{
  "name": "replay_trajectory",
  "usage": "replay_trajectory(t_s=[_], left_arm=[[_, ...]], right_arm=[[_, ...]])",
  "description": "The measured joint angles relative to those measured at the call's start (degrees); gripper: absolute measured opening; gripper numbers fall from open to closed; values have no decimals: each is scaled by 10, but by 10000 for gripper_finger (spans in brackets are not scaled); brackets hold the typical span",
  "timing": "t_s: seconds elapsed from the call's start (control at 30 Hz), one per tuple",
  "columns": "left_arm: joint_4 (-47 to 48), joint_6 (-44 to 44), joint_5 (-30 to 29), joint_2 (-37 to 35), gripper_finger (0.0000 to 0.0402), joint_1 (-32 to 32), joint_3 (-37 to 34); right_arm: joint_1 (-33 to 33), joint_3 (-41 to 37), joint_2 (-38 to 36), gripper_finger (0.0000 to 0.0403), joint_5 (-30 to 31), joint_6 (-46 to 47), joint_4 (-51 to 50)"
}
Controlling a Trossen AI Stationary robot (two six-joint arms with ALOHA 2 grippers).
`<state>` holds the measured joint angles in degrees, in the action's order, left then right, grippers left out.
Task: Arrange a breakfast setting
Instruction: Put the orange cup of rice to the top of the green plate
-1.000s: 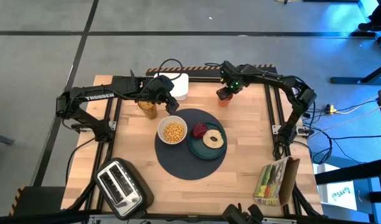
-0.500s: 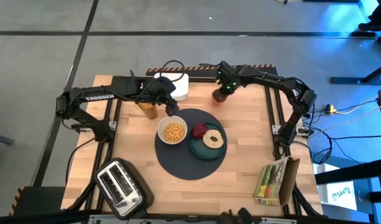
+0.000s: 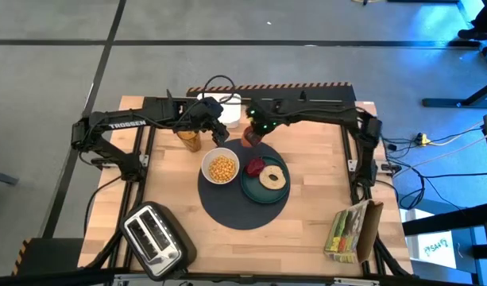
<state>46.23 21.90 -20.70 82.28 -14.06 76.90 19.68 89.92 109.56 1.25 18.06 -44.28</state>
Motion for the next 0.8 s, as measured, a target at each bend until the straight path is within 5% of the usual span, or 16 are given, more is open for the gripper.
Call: replay_trajectory(t_s=[0.2, 0.53, 0.8], left_arm=[[4, 5, 4, 0, 275, 7, 0], [26, 31, -84, -9, 275, 14, 0], [26, 34, -86, -24, 275, -24, 0]], right_arm=[[-19, 56, 53, 4, 5, 0, -56], [-21, 59, 80, 10, -41, 19, -62], [-25, 58, 79, 95, -47, 27, -62]])
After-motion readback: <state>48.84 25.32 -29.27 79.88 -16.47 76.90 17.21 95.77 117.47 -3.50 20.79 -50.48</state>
